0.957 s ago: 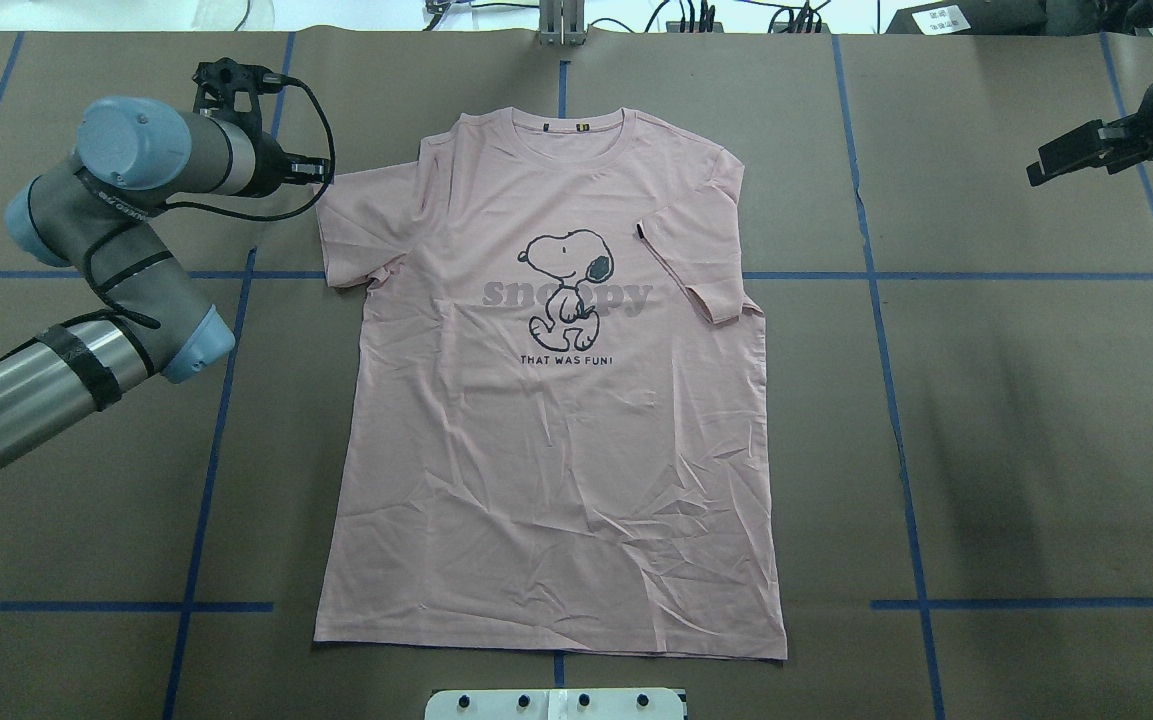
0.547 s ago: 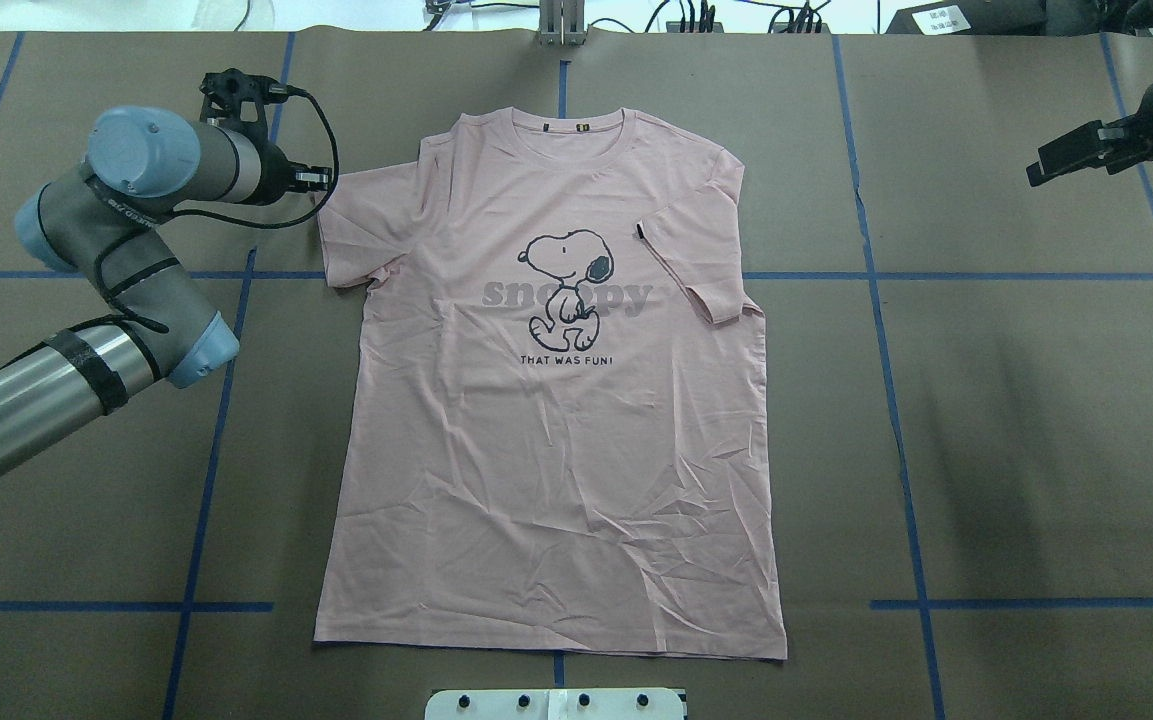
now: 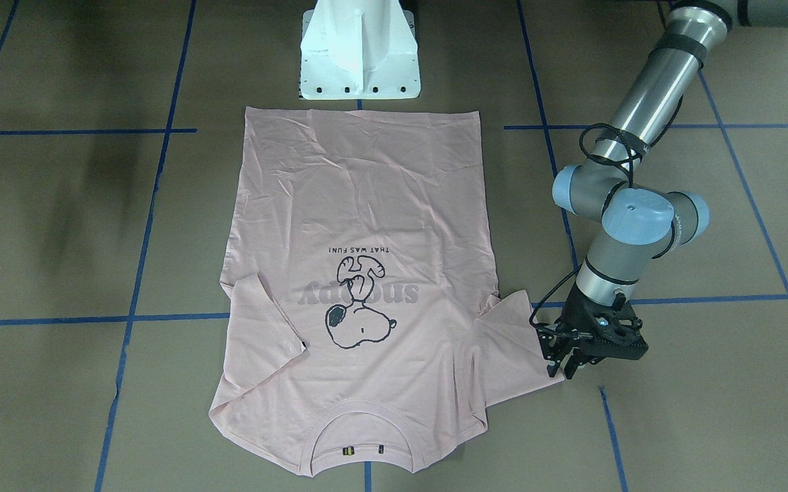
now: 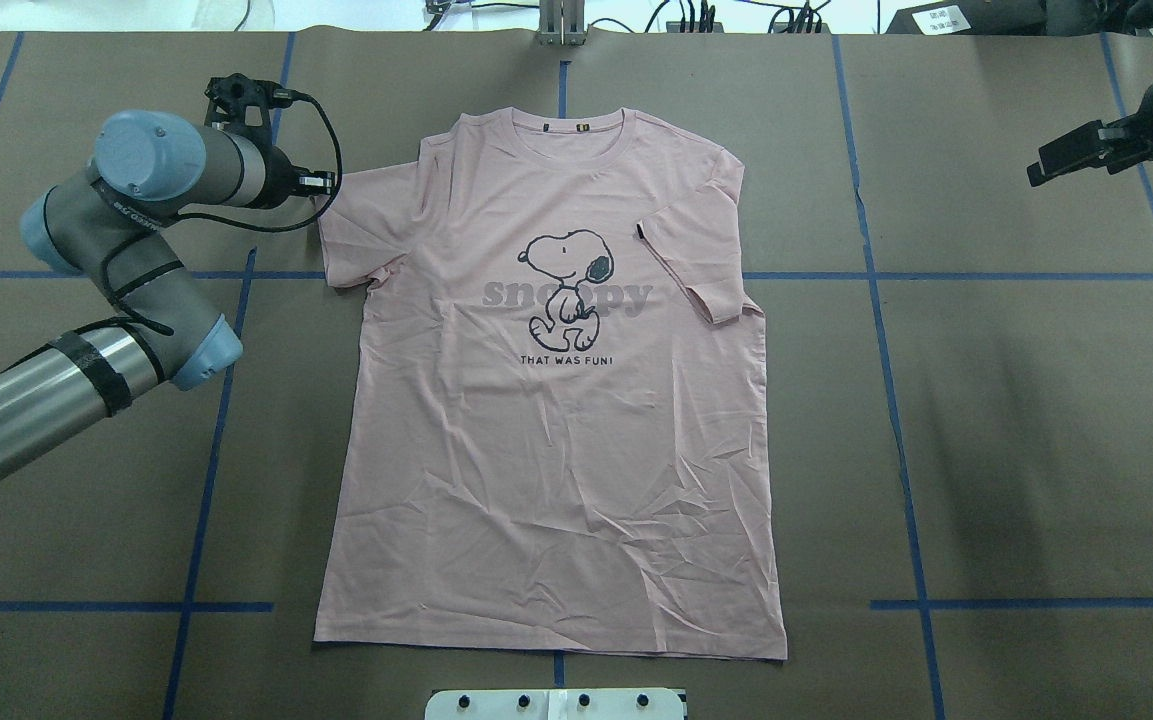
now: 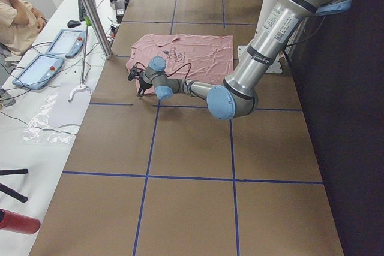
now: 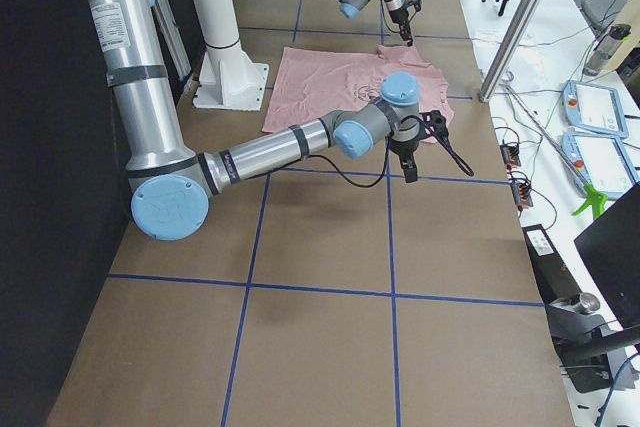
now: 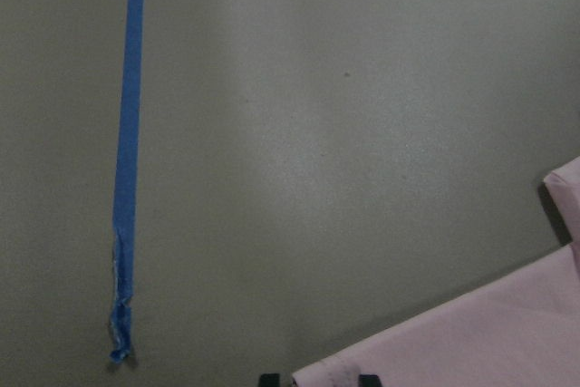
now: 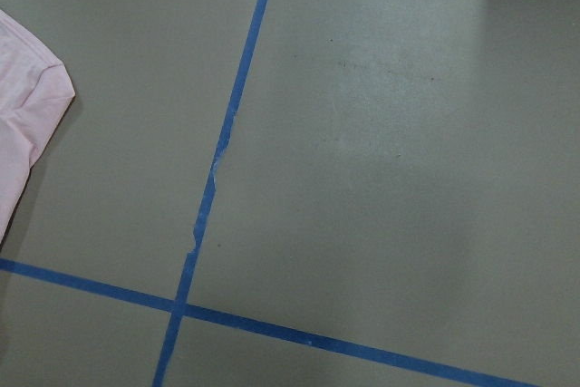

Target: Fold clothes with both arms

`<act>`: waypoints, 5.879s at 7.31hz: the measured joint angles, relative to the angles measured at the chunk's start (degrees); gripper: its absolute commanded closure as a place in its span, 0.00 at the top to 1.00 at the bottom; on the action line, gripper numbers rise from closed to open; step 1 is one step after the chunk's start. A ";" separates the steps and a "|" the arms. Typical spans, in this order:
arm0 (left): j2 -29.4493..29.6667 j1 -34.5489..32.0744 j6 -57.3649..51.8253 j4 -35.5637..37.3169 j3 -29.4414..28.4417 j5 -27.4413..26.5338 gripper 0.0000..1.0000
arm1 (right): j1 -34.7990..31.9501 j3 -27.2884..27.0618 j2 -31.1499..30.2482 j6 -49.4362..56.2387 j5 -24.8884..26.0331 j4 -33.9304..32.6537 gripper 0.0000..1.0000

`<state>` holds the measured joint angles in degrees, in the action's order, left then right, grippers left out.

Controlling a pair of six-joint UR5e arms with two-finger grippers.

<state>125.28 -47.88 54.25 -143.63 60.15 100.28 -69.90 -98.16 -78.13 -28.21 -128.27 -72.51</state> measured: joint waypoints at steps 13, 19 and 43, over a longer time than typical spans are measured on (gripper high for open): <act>4.27 6.35 13.88 29.64 21.81 -3.17 0.00 | 0.01 -0.20 -0.18 -0.61 -0.05 0.00 1.00; 17.58 8.76 11.51 37.00 10.06 -6.78 1.00 | 0.09 -0.33 0.23 -0.69 -0.16 0.08 1.00; -31.60 39.65 31.25 36.67 59.12 -10.68 0.48 | 64.75 -31.07 -13.45 -72.07 50.07 -0.62 0.92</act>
<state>93.68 -8.23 85.50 -106.96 119.27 89.60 -5.15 -129.24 -91.58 -100.28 -78.21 -73.13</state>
